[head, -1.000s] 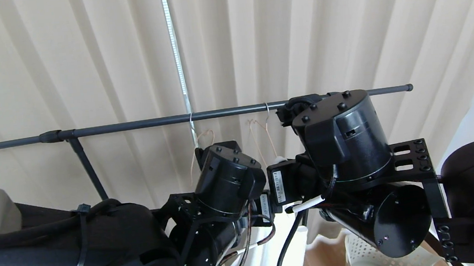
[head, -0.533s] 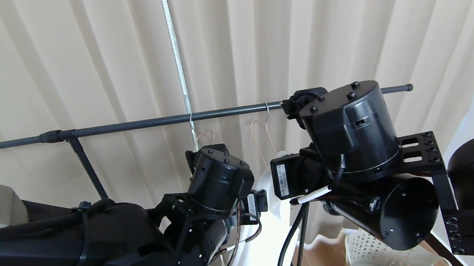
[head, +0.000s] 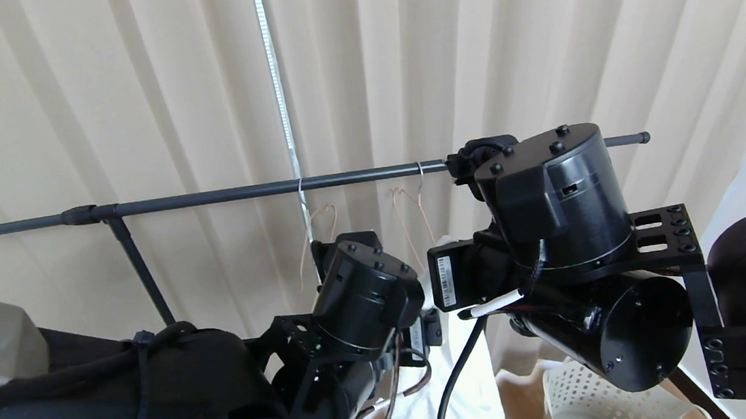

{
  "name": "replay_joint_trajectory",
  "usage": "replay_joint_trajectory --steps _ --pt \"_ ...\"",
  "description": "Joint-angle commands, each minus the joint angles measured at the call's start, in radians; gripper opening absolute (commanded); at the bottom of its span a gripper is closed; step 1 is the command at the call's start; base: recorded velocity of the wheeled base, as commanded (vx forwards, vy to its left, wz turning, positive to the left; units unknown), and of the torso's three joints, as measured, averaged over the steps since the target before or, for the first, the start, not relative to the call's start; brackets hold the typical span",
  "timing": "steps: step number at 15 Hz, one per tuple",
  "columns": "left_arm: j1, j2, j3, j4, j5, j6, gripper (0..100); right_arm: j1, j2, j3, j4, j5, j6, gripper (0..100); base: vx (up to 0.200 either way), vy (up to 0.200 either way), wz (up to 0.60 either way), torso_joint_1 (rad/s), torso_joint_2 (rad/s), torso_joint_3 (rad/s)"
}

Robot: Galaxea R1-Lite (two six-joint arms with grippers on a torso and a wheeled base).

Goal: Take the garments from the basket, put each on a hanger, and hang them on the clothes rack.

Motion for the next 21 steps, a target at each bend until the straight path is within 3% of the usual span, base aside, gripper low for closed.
replay_joint_trajectory --steps 1,6,15,21 --pt "-0.047 0.005 -0.006 -0.001 0.002 0.013 100 0.0 0.002 -0.001 -0.001 0.0 0.0 0 0.0 0.0 0.0 0.0 0.0 0.0" --pt "-0.043 0.086 -0.04 0.001 0.032 0.018 100 -0.007 -0.005 -0.001 -0.001 0.0 0.0 0 0.0 0.0 0.0 0.0 0.0 0.0" --pt "-0.024 0.079 0.037 0.012 0.034 0.036 100 -0.019 -0.005 -0.014 -0.001 0.0 0.0 0 0.0 0.0 0.0 0.0 0.0 0.0" --pt "-0.029 0.143 -0.09 -0.002 0.034 0.041 100 -0.015 0.014 -0.014 -0.002 0.0 0.003 0 0.0 0.0 0.0 0.0 0.0 0.0"
